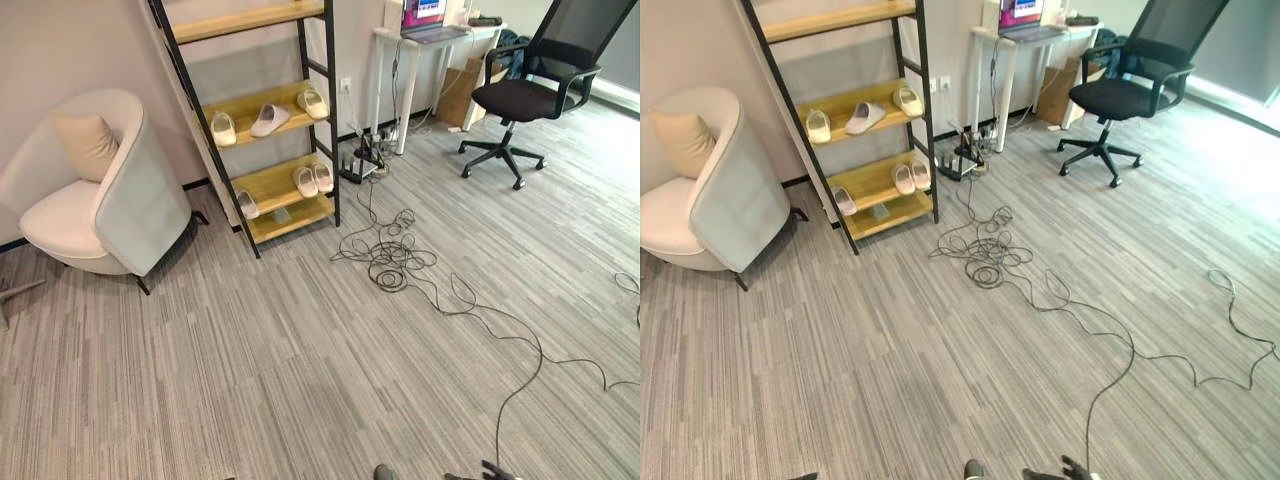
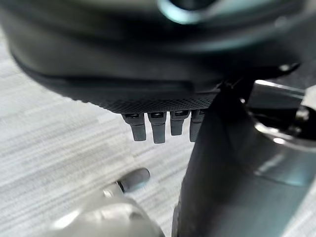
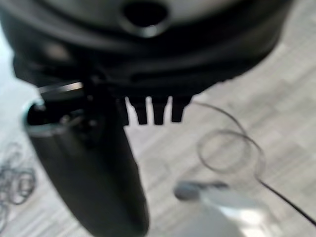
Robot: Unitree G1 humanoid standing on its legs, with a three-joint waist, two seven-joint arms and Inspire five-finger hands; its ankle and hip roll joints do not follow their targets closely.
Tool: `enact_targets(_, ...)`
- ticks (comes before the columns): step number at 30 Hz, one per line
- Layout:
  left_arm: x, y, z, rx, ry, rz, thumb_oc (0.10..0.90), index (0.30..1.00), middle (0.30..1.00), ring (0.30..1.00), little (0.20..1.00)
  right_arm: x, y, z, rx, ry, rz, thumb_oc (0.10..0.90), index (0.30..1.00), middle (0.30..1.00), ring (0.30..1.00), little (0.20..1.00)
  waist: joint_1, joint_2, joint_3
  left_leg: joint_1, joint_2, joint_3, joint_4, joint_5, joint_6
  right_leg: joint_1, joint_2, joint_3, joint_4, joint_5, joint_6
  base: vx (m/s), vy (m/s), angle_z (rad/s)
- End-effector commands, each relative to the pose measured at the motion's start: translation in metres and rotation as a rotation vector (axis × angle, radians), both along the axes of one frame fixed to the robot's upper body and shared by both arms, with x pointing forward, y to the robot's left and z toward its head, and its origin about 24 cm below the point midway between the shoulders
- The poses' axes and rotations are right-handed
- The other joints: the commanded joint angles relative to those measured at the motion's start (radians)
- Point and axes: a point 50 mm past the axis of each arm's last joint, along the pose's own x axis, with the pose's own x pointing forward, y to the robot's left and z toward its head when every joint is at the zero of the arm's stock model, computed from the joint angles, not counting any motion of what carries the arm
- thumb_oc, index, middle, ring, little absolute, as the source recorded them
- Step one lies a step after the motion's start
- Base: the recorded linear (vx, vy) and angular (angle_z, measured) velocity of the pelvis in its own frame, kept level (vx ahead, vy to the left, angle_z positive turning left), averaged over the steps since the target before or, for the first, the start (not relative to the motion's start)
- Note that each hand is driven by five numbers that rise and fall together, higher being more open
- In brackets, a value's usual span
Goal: Arrange the slippers neatly on the shoe rack.
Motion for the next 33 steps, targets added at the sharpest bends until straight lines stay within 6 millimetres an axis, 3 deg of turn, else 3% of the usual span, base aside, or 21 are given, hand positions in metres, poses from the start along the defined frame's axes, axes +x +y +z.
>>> enact_targets(1, 0.013, 0.015, 0.005, 0.081, -0.006, -0.068, 0.8, 0.9, 0.9, 0.9, 0.9, 0.018, -0.013, 0.006, -0.035, -0.048, 0.008, 0.8, 0.9, 0.9, 0.9, 0.9, -0.002, -0.032, 0.008, -0.001, 0.071, -0.041, 0.003, -0.116, -0.019, 0.043, -0.055, -0.031, 0.012, -0.159, 0.04, 0.0, 0.0, 0.0)
enact_targets(6, 0.018, 0.015, 0.006, 0.104, -0.003, -0.123, 0.8, 0.9, 0.9, 0.9, 0.9, 0.003, -0.002, -0.004, -0.004, 0.106, 0.127, 0.8, 0.9, 0.9, 0.9, 0.9, 0.009, -0.031, 0.002, 0.0, 0.073, -0.047, 0.003, -0.111, -0.023, 0.051, -0.051, -0.041, 0.012, -0.168, 0.034, 0.02, -0.027, 0.0)
enact_targets(8, 0.029, 0.008, 0.007, 0.095, -0.028, -0.18, 0.8, 0.9, 0.9, 0.9, 0.9, -0.007, 0.001, -0.008, 0.003, 0.189, 0.203, 0.8, 0.9, 0.9, 0.9, 0.9, 0.013, -0.028, 0.002, 0.0, 0.072, -0.051, 0.003, -0.112, -0.024, 0.056, -0.051, -0.049, 0.012, -0.174, 0.031, 0.03, -0.038, 0.01)
enact_targets(13, 0.045, -0.001, 0.009, 0.084, -0.074, -0.246, 0.8, 0.9, 0.9, 0.9, 0.9, -0.005, 0.001, -0.008, 0.009, 0.182, 0.19, 0.8, 0.9, 0.9, 0.9, 0.9, 0.001, -0.024, 0.024, -0.005, 0.079, -0.052, 0.015, -0.105, -0.028, 0.045, -0.046, -0.045, 0.032, -0.178, 0.02, -0.01, -0.07, 0.05)
enact_targets(16, 0.057, -0.005, 0.012, 0.083, -0.121, -0.269, 0.8, 0.9, 0.9, 0.9, 0.9, 0.01, -0.005, -0.004, -0.025, 0.149, 0.234, 0.8, 0.9, 0.9, 0.9, 0.9, 0.005, -0.036, 0.085, -0.131, 0.129, -0.057, 0.29, -0.153, -0.018, -0.03, -0.033, 0.004, 0.166, -0.244, -0.037, -0.07, -0.209, -0.01)
enact_targets(18, 0.063, -0.007, 0.015, 0.09, -0.153, -0.276, 0.8, 0.9, 0.9, 0.9, 0.9, 0.013, -0.006, -0.002, -0.029, 0.126, 0.22, 0.8, 0.9, 0.9, 0.9, 0.9, 0.018, -0.045, 0.117, -0.25, 0.189, -0.067, 0.528, -0.074, -0.012, -0.011, -0.018, -0.002, 0.188, -0.274, -0.081, 0.1, -0.308, -0.02)
enact_targets(19, 0.067, -0.009, 0.016, 0.088, -0.172, -0.272, 0.8, 0.9, 0.9, 0.9, 0.9, 0.013, -0.008, -0.001, -0.033, 0.124, 0.206, 0.8, 0.9, 0.9, 0.9, 0.9, 0.028, -0.05, 0.135, -0.307, 0.197, -0.071, 0.629, -0.045, 0.001, 0.002, -0.012, -0.013, 0.185, -0.286, -0.098, 0.09, -0.203, 0.06)
enact_targets(21, 0.069, -0.01, 0.017, 0.088, -0.184, -0.269, 0.8, 0.9, 0.9, 0.9, 0.9, 0.014, -0.009, -0.001, -0.038, 0.127, 0.199, 0.8, 0.9, 0.9, 0.9, 0.9, 0.033, -0.053, 0.15, -0.364, 0.195, -0.082, 0.694, -0.08, -0.006, 0.028, -0.005, -0.016, 0.183, -0.321, -0.102, 0.24, -0.12, 0.17)
enact_targets(22, 0.069, -0.015, 0.016, 0.051, -0.203, -0.226, 0.8, 0.9, 0.9, 0.9, 0.9, 0.012, -0.009, -0.002, -0.046, 0.147, 0.202, 0.8, 0.9, 0.9, 0.9, 0.9, 0.057, -0.056, 0.154, -0.448, 0.163, -0.035, 0.637, -0.12, 0.011, 0.076, -0.01, -0.023, 0.156, -0.347, -0.088, 0.46, -0.024, 0.29)
enact_targets(23, 0.064, -0.015, 0.014, 0.04, -0.192, -0.209, 0.8, 0.9, 0.9, 0.9, 0.9, 0.013, -0.009, -0.002, -0.047, 0.153, 0.204, 0.8, 0.9, 0.9, 0.9, 0.9, 0.077, -0.053, 0.154, -0.486, 0.138, -0.015, 0.558, -0.118, 0.015, 0.103, -0.014, -0.025, 0.139, -0.354, -0.077, 0.47, 0.086, 0.19)
enact_targets(26, 0.044, -0.013, 0.008, 0.041, -0.115, -0.183, 0.8, 0.9, 0.9, 0.9, 0.9, 0.018, -0.001, -0.004, -0.033, 0.145, 0.205, 0.8, 0.9, 0.9, 0.9, 0.9, 0.118, -0.065, 0.136, -0.527, 0.072, 0.021, 0.253, -0.049, 0.009, 0.179, -0.023, -0.036, 0.097, -0.383, -0.037, 0.48, 0.128, 0.31)
enact_targets(27, 0.033, -0.009, 0.005, 0.052, -0.073, -0.164, 0.8, 0.9, 0.9, 0.9, 0.9, 0.018, 0.001, -0.005, -0.028, 0.149, 0.211, 0.8, 0.9, 0.9, 0.9, 0.9, 0.136, -0.073, 0.125, -0.561, 0.064, 0.018, 0.206, -0.041, 0.007, 0.202, -0.022, -0.038, 0.09, -0.396, -0.027, 0.57, 0.137, 0.59)
enact_targets(28, 0.016, -0.005, 0.002, 0.044, -0.02, -0.121, 0.8, 0.9, 0.9, 0.9, 0.9, 0.014, 0.009, -0.008, -0.008, 0.154, 0.229, 0.8, 0.9, 0.9, 0.9, 0.9, 0.147, -0.081, 0.091, -0.534, 0.043, 0.006, 0.149, -0.027, 0.011, 0.214, -0.024, -0.03, 0.091, -0.404, -0.01, 0.64, 0.158, -0.02)
enact_targets(29, 0.005, -0.002, 0.0, 0.048, 0.015, -0.102, 0.8, 0.9, 0.9, 0.9, 0.9, 0.009, 0.014, -0.01, 0.006, 0.168, 0.237, 0.8, 0.9, 0.9, 0.9, 0.9, 0.166, -0.083, 0.075, -0.547, 0.044, -0.004, 0.174, 0.012, 0.022, 0.222, -0.018, -0.016, 0.098, -0.396, -0.007, 0.46, 0.122, -0.63)
enact_targets(31, -0.004, 0.001, -0.001, 0.055, 0.048, -0.102, 0.8, 0.9, 0.9, 0.9, 0.9, 0.005, 0.018, -0.012, 0.025, 0.175, 0.237, 0.8, 0.9, 0.9, 0.9, 0.9, 0.178, -0.098, 0.052, -0.56, 0.028, -0.019, 0.213, 0.029, 0.033, 0.228, -0.032, -0.005, 0.132, -0.389, 0.009, 0.47, 0.104, -1.2)
enact_targets(32, -0.004, 0.005, 0.0, 0.066, 0.048, -0.099, 0.8, 0.9, 0.9, 0.9, 0.9, 0.003, 0.018, -0.012, 0.031, 0.18, 0.229, 0.8, 0.9, 0.9, 0.9, 0.9, 0.179, -0.108, 0.045, -0.544, 0.014, -0.022, 0.232, 0.022, 0.049, 0.205, -0.046, 0.006, 0.187, -0.375, 0.022, 0.65, 0.192, -1.13)
enact_targets(33, -0.004, 0.007, 0.0, 0.072, 0.046, -0.111, 0.8, 0.9, 0.9, 0.9, 0.9, -0.002, 0.018, -0.013, 0.04, 0.189, 0.218, 0.8, 0.9, 0.9, 0.9, 0.9, 0.18, -0.123, 0.037, -0.531, -0.005, -0.02, 0.25, 0.0, 0.068, 0.186, -0.066, 0.013, 0.265, -0.32, 0.053, 0.37, 0.139, -0.92)
